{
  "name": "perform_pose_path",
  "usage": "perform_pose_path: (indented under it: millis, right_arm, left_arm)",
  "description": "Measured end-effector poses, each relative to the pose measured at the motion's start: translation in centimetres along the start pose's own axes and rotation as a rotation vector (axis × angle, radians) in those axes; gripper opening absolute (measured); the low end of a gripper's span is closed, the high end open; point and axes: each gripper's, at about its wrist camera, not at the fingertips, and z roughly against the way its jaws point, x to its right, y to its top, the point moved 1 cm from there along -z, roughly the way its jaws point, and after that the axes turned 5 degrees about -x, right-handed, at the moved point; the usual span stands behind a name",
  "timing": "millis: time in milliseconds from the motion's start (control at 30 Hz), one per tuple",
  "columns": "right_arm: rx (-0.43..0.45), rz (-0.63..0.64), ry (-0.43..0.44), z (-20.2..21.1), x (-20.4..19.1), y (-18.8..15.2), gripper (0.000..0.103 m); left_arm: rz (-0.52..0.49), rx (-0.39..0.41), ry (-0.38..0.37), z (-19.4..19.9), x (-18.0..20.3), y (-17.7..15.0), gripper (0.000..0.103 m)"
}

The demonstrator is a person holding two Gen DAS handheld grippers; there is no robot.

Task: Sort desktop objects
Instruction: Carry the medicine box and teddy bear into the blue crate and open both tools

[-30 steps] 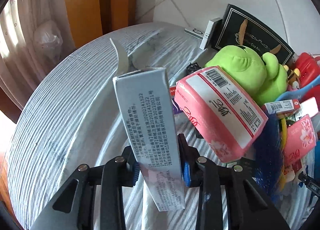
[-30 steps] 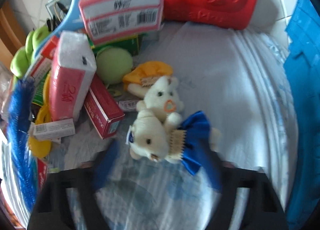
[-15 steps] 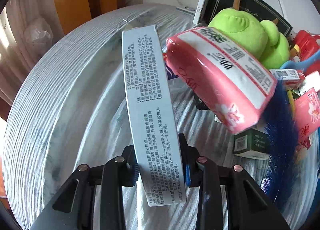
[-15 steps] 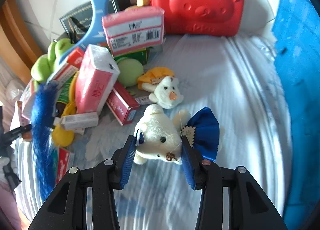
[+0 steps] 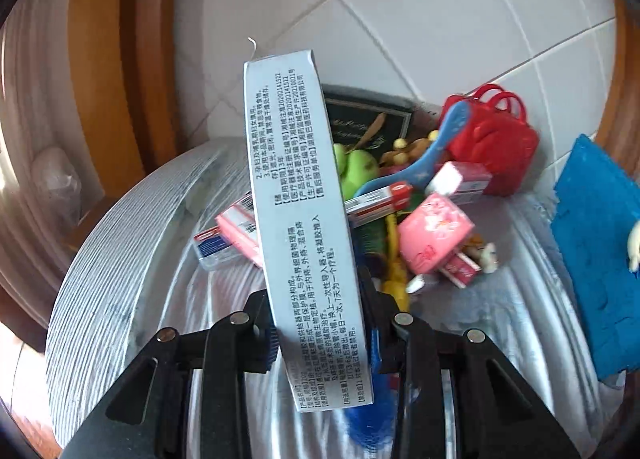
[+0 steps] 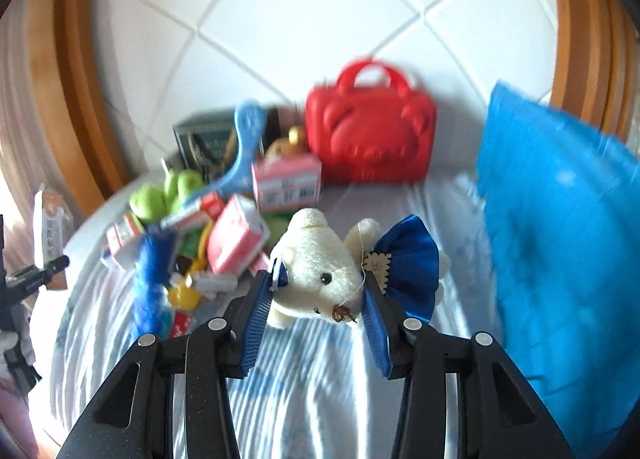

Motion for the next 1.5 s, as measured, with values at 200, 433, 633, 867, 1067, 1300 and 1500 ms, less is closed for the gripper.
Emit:
perform_pose_path:
  millis: [200,433,633,867,1067,1300,1500]
  right_arm:
    - [0.144,-0.023,-0.035,6.9,4.5,1.3,0.043]
    - [0.223,-0.056,-0.128,13.6,13.7,1.9,0.043]
    - [0.185,-0.085,-0.236,14.8,22.9,1.0,0.044]
    - [0.137,-0.071,-0.323,14.9,30.3,-0.3,0.044]
    - [0.113,-0.085,-0.354,15.5,35.0,-1.2,0.044]
    - [0.075,-0.048,-0.426,14.7,37.2,-1.5,0.044]
    - [0.063,-0.050,-0.422,14.1,38.6,-1.4,0.044]
  left_arm:
    - [-0.127,0.078,-0.155,5.2,11.5,1.0,0.032]
    - [-0.302,0.125,-0.339,8.7,27.0,2.2,0.032]
    - [-0.403,0.115,-0.463,10.7,39.7,2.7,0.032]
    - [-0.513,0.082,-0.530,12.6,53.1,1.9,0.032]
    - [-0.574,0.018,-0.500,11.6,59.8,0.0,0.032]
    - [-0.609,-0.030,-0.453,10.0,63.2,-1.1,0.032]
    - [-0.603,-0.041,-0.402,9.2,64.0,-1.0,0.033]
